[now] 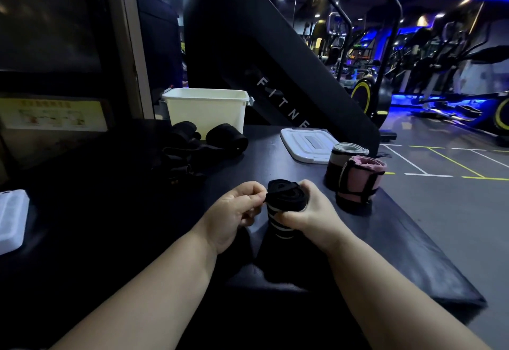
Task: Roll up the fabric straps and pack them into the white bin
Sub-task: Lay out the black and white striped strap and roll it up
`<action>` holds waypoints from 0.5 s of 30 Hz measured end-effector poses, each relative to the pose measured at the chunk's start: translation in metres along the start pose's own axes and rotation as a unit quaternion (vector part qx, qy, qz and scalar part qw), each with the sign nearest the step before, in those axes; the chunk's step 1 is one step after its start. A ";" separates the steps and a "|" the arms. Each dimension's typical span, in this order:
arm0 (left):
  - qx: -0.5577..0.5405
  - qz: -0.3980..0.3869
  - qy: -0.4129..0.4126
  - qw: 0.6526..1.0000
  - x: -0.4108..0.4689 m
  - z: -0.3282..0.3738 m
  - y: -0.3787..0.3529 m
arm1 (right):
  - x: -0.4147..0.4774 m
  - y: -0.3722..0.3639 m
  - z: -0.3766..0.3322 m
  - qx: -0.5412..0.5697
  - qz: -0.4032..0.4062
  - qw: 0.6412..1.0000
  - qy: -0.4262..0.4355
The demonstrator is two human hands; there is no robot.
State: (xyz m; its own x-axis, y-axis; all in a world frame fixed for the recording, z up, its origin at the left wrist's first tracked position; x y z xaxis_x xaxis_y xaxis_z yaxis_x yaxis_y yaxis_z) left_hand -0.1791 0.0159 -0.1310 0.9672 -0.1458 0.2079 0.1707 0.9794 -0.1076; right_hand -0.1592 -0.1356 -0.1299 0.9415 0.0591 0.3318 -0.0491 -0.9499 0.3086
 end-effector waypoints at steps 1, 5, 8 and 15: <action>0.003 -0.005 0.002 1.000 0.000 0.000 -0.001 | 0.000 0.001 0.000 -0.007 0.010 1.000 -0.005; 0.016 0.001 0.008 1.000 0.001 -0.003 -0.002 | 0.000 0.001 0.000 -0.015 0.004 1.000 -0.018; 0.038 0.010 -0.013 0.999 0.001 -0.003 -0.005 | -0.002 -0.002 0.004 0.046 -0.056 0.997 -0.039; 0.073 0.046 -0.037 0.996 0.004 -0.002 0.001 | 0.000 -0.009 0.009 0.258 -0.183 0.945 -0.080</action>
State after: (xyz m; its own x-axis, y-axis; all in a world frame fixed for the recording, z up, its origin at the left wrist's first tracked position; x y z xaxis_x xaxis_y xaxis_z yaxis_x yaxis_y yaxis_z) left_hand -0.1751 0.0158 -0.1319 0.9601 -0.0494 0.2754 0.0479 0.9988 0.0120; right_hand -0.1558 -0.1295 -0.1403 0.9041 0.4053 0.1352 0.4205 -0.9001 -0.1138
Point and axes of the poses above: each hand's wrist, its own x-axis towards the middle knuckle, its own y-axis out of the back of the hand, z = x × y, the point moved 7 cm from there along x, towards the middle knuckle, and after that the axes turned 6 degrees about z, right-handed, at the moved point
